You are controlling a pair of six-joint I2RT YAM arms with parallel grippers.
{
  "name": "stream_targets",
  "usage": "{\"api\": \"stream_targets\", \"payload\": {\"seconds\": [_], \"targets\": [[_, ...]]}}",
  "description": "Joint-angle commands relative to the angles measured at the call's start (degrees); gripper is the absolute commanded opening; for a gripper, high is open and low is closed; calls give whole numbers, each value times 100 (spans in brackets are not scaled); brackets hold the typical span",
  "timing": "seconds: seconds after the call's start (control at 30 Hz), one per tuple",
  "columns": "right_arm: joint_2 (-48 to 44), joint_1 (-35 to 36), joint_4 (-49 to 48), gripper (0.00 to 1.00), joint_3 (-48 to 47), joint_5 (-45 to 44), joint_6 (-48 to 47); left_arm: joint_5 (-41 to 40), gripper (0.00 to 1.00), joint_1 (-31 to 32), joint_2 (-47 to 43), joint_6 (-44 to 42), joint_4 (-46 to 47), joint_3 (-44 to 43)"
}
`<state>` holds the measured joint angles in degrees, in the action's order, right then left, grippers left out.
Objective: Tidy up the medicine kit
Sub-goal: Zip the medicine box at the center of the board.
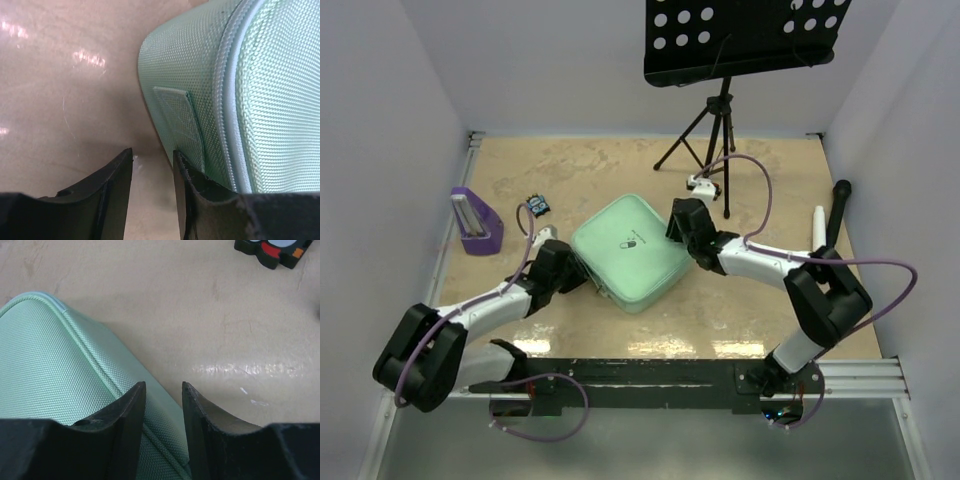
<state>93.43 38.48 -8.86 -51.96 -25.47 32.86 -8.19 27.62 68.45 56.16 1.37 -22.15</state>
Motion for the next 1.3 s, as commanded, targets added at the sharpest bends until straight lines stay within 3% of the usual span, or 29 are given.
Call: {"api": "stream_targets", "payload": {"seconds": [0.0, 0.3, 0.53, 0.67, 0.83, 1.0, 1.07, 1.27], "targets": [[-386, 326, 201, 40, 564, 991, 378, 19, 43, -46, 379, -412, 444, -816], [-1106, 1196, 289, 40, 1065, 1202, 818, 1, 43, -116, 1302, -720, 338, -1774], [-1634, 1285, 367, 40, 1391, 1335, 968, 124, 43, -116, 1812, -756, 444, -2222], [-2029, 1285, 604, 41, 1321, 1054, 1012, -270, 43, -168, 1892, -905, 102, -2574], [-2232, 1154, 1079, 45, 689, 500, 757, -850, 45, -520, 1050, -984, -406, -2627], [-1943, 600, 922, 45, 48, 412, 362, -1440, 48, -573, -171, -1230, -1155, -2637], [-1654, 468, 669, 45, -234, 246, 152, -1283, 48, -564, -663, -1196, -1349, -2444], [-55, 196, 587, 37, -1692, -229, -456, 228, 44, -354, -1930, -546, -1191, -969]]}}
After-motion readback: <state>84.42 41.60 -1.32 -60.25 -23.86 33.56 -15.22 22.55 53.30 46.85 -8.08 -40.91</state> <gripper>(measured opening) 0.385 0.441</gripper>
